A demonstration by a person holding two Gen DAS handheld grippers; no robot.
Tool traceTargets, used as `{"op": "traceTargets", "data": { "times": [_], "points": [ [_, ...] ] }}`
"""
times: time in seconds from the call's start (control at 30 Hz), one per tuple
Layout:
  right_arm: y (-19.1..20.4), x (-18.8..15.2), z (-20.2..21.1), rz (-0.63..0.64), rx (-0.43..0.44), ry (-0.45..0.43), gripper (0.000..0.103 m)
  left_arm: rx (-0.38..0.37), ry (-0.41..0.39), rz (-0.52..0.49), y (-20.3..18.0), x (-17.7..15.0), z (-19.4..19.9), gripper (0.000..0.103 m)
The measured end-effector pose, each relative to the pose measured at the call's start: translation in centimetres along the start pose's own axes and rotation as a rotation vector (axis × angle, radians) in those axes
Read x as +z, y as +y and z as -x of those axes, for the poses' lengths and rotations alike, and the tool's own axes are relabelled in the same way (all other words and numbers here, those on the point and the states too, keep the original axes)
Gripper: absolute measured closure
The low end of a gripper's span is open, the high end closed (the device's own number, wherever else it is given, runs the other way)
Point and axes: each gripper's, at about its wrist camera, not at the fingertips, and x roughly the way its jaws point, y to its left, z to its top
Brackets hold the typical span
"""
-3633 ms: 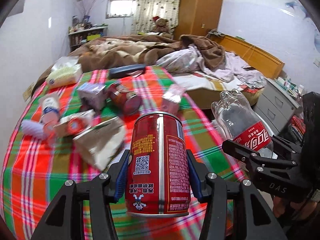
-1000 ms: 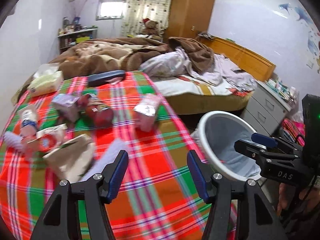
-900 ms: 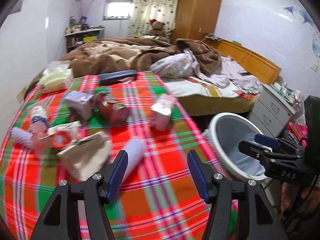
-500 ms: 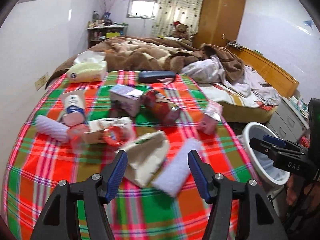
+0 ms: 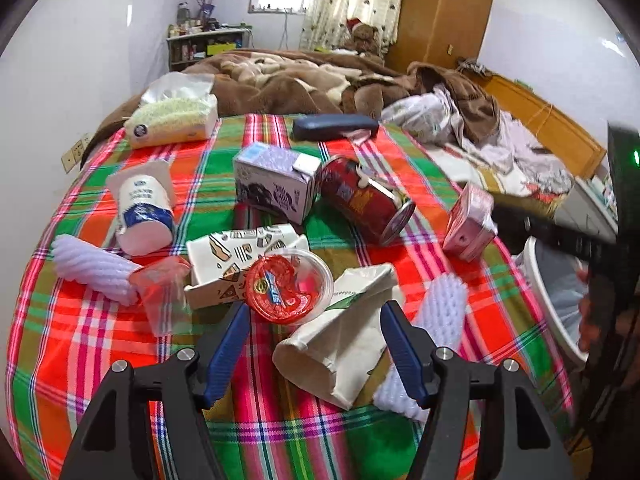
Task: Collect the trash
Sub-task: 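Grasp the white paper bag with the left tool while the right tool grasps the pink milk carton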
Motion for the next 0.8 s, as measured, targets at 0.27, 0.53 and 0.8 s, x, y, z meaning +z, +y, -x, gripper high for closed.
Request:
{"op": "traceTargets", "data": {
  "times": [0.27,0.53,0.8],
  "points": [
    [0.8,1.2,-2.2,0.021,-0.072,0.036,0.026,-0.022,0.059,-0.017,-0.4,-0.4,-2.7,0.036],
    [0.1,1.2,-3.4,-0.006,-0.08,0.066,0.026,-0.077,0.086,-0.032,-1.9,-0.8,-3.6,0.044],
    [0.1,1.0,-3.3,-0.009,-0.071,0.044,0.044,-0.097,0.079,-0.01,-2.8,-0.1,-4.1,0.052]
  ]
}}
